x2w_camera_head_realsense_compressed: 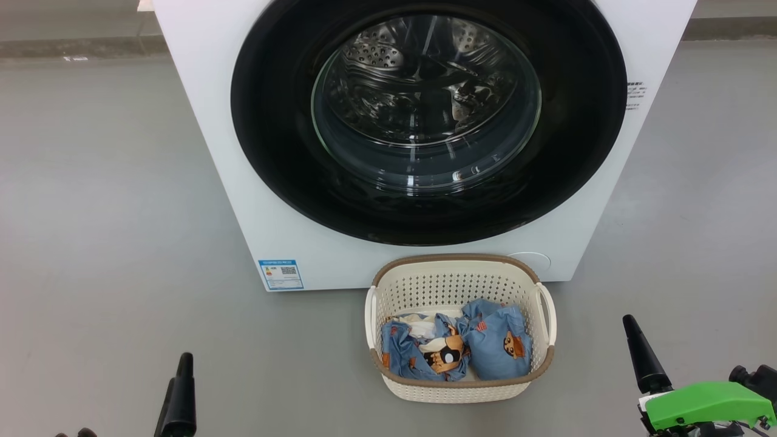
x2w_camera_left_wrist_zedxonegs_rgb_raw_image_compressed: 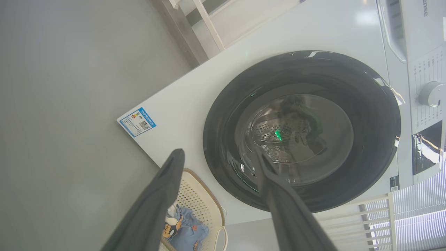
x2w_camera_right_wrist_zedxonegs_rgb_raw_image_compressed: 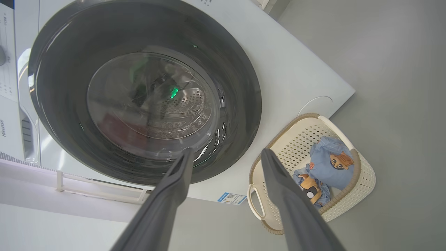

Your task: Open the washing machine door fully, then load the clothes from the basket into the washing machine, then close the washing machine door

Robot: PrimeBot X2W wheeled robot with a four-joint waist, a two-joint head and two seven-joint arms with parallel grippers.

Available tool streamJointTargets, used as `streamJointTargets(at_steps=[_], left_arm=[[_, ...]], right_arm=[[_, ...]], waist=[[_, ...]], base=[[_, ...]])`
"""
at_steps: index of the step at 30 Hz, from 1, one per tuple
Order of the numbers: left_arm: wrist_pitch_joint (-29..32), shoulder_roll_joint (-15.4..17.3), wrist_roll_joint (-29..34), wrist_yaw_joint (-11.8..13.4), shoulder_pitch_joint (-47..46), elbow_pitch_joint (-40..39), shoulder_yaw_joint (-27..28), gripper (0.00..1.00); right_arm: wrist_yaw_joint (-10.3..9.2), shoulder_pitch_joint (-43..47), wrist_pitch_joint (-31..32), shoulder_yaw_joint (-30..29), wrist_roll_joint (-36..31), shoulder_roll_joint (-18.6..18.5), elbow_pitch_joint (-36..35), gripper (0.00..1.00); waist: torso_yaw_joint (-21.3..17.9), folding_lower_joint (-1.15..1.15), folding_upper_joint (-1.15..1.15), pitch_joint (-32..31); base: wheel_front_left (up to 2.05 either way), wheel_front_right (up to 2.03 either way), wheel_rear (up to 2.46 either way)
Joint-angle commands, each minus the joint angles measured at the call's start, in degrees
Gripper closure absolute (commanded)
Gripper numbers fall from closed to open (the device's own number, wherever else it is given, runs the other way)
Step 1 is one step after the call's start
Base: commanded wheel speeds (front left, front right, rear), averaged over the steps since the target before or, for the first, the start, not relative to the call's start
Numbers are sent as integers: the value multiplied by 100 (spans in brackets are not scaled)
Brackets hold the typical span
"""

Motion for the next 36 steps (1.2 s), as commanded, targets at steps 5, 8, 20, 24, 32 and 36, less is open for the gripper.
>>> streamJointTargets(at_steps=[5,8,20,24,32,36], left_arm=[[-140,89,555,-18,-78,-228,79,0],[-187,78,795,-19,-81,-253,98,0],[-359,53,1623,-23,-74,-321,79,0],[-422,50,1909,-25,-80,-344,67,0],[-547,44,2463,-28,-81,-384,52,0],[-610,41,2747,-29,-86,-408,39,0]], right_arm=[[17,-199,-129,89,-521,-88,-158,0],[17,-203,-177,100,-737,-87,-142,0],[20,-228,-353,185,-1494,-90,-101,0],[21,-235,-417,211,-1771,-90,-112,0],[23,-219,-545,269,-2329,-75,-114,0],[23,-220,-610,299,-2600,-73,-114,0]], waist=[[25,0,0,4],[40,0,0,5],[72,0,0,15],[79,0,0,21],[97,0,0,25],[111,0,0,32]], base=[[0,0,0],[0,0,0],[0,0,0],[0,0,0],[0,0,0],[0,0,0]])
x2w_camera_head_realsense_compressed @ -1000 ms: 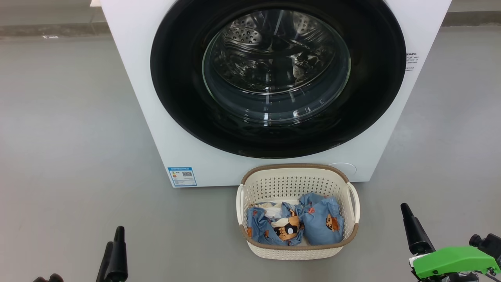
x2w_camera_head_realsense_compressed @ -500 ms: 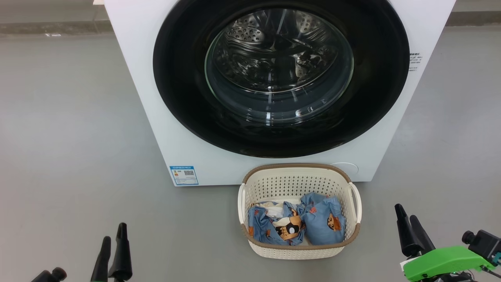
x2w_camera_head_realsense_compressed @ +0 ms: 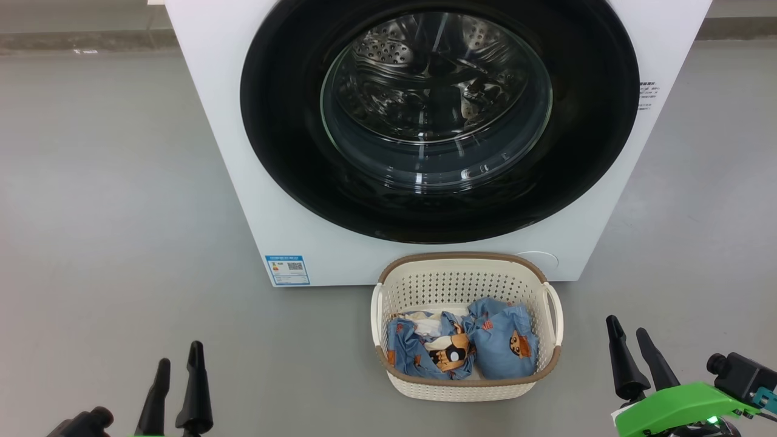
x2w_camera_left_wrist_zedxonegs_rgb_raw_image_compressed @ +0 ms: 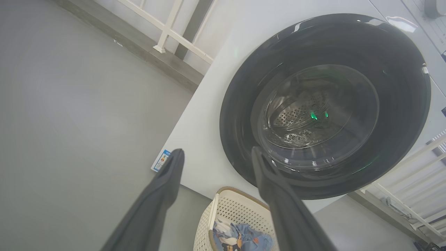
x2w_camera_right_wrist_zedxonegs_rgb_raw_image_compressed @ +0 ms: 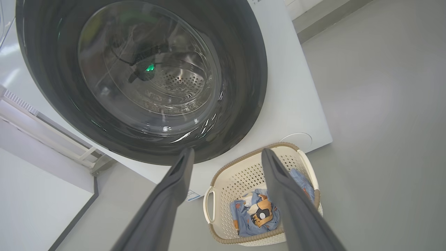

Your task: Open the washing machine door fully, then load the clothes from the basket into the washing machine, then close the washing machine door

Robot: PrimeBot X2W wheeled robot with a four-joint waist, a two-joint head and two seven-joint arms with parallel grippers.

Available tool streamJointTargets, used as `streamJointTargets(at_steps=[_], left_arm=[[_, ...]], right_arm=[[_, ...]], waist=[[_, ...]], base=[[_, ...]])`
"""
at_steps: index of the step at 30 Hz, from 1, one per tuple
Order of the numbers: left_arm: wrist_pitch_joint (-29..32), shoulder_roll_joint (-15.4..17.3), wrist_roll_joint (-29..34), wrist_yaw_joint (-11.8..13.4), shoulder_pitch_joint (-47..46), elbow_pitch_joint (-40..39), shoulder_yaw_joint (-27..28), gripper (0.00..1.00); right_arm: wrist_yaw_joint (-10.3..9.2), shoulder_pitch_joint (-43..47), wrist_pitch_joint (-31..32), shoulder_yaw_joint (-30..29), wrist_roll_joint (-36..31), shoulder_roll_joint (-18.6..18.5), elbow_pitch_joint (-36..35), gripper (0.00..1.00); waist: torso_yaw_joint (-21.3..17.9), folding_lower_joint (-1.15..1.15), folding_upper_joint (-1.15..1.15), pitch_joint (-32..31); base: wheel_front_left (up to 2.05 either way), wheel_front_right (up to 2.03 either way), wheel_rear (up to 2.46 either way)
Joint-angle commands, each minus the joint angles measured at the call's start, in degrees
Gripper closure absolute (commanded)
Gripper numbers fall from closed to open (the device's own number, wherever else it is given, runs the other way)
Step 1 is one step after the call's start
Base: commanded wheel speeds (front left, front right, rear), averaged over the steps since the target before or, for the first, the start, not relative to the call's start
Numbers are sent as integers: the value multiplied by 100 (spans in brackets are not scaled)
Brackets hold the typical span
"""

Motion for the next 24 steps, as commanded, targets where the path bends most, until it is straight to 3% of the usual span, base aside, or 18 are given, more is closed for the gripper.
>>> streamJointTargets(at_steps=[1,24], left_arm=[[-87,59,243,-22,-88,-205,81,0],[-446,58,1862,-30,-138,-288,49,0]], right_arm=[[23,-214,-104,112,-227,-65,-142,0],[28,-252,-471,270,-1821,-64,-158,0]], waist=[[6,0,0,5],[99,0,0,60]], base=[[0,0,0],[0,0,0]])
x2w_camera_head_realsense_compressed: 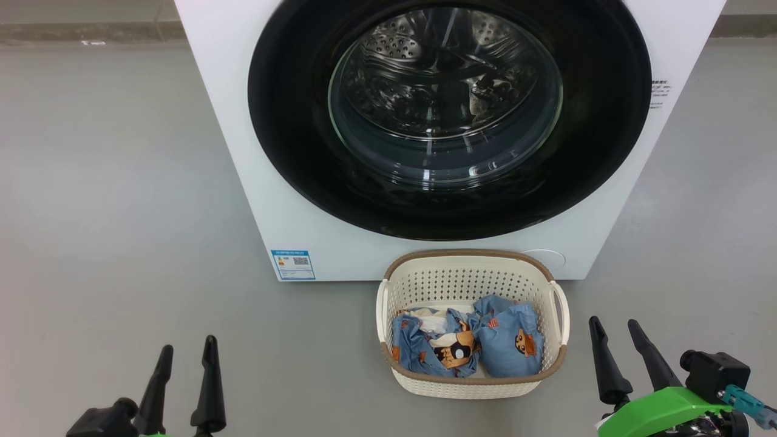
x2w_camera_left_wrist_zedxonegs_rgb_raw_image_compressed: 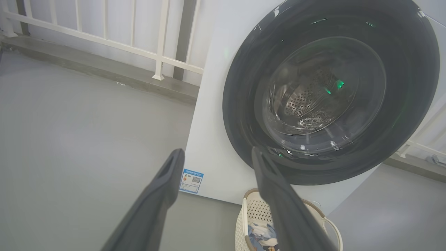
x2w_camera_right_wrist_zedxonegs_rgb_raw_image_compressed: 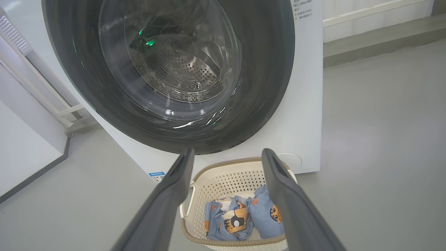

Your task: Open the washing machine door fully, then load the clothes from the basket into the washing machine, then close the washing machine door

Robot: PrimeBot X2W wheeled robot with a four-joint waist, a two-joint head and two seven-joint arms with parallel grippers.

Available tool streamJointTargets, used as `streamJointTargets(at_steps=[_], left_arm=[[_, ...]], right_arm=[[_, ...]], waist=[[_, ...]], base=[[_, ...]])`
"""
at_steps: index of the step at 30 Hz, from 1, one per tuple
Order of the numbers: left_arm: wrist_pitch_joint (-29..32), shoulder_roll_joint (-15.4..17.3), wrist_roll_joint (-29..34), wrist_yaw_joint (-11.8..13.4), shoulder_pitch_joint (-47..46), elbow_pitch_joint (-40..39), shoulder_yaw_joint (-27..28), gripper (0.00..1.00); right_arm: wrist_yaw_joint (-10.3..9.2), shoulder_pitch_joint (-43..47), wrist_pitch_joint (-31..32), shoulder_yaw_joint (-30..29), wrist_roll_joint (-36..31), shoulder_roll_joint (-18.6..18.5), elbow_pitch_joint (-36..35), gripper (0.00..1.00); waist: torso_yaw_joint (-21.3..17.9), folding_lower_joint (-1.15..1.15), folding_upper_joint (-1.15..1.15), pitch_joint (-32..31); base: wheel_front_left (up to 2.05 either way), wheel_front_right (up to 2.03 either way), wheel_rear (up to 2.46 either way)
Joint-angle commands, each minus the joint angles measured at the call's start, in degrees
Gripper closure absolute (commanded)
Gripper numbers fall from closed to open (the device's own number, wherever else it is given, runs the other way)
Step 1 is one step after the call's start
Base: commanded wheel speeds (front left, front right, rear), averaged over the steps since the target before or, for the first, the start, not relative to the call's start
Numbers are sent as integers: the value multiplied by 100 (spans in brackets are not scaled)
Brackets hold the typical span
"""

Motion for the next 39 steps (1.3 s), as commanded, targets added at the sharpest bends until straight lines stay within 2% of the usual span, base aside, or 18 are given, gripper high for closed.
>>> streamJointTargets(at_steps=[1,17,26,39], left_arm=[[-106,58,239,-21,-137,-189,127,0],[-341,48,1215,-26,-143,-182,165,0],[-479,46,1793,-30,-193,-84,291,0],[-479,35,1898,-3,-208,20,381,0]], right_arm=[[28,-243,-104,116,-253,-65,-154,0],[31,-161,-344,-5,-1281,-43,-155,0],[33,-30,-485,-521,-2069,38,-173,0],[33,97,-485,-736,-2021,74,-184,0]], waist=[[9,0,0,4],[47,0,0,57],[62,0,0,123],[49,0,0,71]], base=[[0,0,0],[0,0,0],[0,0,0],[-1,5,-4]])
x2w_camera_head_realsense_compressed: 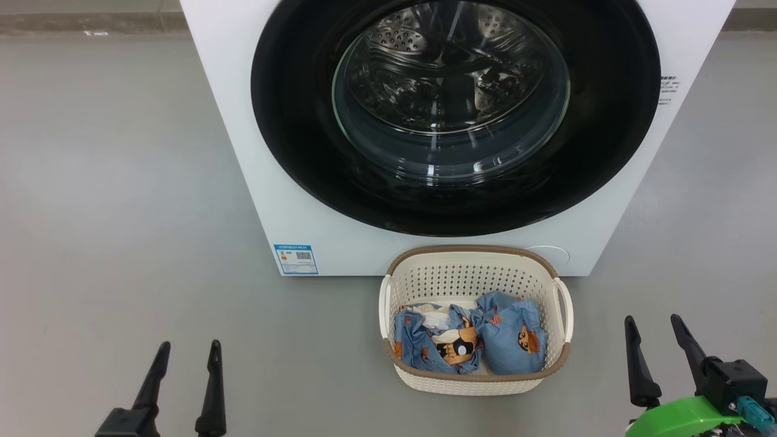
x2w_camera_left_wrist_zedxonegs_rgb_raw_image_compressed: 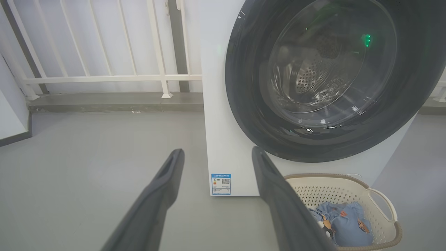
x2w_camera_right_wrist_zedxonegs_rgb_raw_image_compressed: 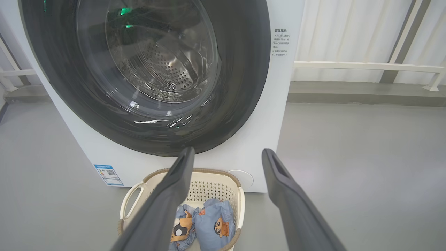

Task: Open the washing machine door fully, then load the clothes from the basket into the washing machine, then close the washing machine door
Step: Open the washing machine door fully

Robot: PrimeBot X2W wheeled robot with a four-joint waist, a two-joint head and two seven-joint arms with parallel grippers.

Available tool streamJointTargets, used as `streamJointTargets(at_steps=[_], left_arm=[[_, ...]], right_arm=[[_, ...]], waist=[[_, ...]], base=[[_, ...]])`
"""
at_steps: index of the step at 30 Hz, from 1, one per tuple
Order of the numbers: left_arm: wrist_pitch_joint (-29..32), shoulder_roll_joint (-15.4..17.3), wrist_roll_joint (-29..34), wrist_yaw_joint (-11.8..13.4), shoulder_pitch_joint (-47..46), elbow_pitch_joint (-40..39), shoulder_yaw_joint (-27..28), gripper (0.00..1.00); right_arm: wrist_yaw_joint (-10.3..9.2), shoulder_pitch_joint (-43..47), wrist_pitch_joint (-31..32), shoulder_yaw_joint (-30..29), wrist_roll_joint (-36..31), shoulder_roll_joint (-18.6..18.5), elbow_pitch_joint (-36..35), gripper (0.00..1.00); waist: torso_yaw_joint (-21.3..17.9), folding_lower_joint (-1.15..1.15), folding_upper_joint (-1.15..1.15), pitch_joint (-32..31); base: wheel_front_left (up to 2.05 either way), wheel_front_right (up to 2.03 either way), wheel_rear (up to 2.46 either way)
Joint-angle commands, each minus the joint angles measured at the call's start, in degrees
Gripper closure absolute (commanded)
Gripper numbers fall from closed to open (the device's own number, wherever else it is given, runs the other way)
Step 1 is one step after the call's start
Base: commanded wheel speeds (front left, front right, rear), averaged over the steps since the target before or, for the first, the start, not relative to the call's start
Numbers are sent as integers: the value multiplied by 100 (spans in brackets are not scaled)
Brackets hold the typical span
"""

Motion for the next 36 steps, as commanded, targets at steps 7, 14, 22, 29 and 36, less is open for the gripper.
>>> streamJointTargets(at_steps=[7,14,22,29,36], left_arm=[[-62,37,150,52,-173,-122,191,0],[-62,34,142,50,-168,-97,187,0],[-62,33,61,56,-202,-122,165,0],[-62,33,-17,79,-220,-140,126,0],[-62,33,-285,42,-236,-236,96,0]], right_arm=[[32,35,-72,195,112,-65,-136,0],[32,37,-72,205,152,-65,-124,0],[32,6,-72,220,169,-65,-130,0],[32,-16,-72,237,173,-65,-136,0],[32,-28,-72,220,175,-64,-149,0]], waist=[[-19,0,0,-54],[-58,0,0,-68],[-79,0,0,-19],[-100,0,0,16],[-100,0,0,27]], base=[[19,76,-95],[66,125,-192],[92,150,-242],[93,150,-243],[97,104,-201]])
